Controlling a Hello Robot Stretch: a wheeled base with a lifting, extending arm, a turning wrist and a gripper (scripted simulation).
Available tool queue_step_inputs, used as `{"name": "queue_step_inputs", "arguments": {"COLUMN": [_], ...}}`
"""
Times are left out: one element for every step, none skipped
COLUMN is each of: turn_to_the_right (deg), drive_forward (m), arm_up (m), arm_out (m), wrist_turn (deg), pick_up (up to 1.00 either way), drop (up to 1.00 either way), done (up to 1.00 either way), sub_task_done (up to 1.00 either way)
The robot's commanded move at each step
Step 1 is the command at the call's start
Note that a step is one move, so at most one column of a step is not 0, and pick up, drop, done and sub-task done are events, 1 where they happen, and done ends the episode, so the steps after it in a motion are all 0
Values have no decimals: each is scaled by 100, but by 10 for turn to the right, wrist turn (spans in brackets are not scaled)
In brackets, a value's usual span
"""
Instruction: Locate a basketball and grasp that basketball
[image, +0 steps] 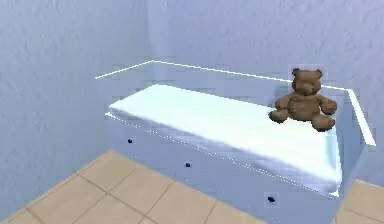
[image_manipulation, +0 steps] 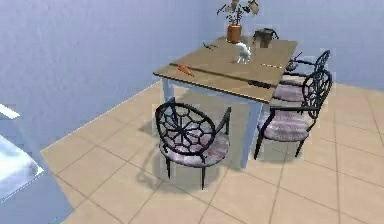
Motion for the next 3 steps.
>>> {"name": "queue_step_inputs", "arguments": {"turn_to_the_right": [-450,-450,-450], "drive_forward": [0,0,0], "arm_up": [0,0,0], "arm_out": [0,0,0], "wrist_turn": [0,0,0], "pick_up": [0,0,0], "drop": [0,0,0], "done": [0,0,0], "sub_task_done": [0,0,0]}}
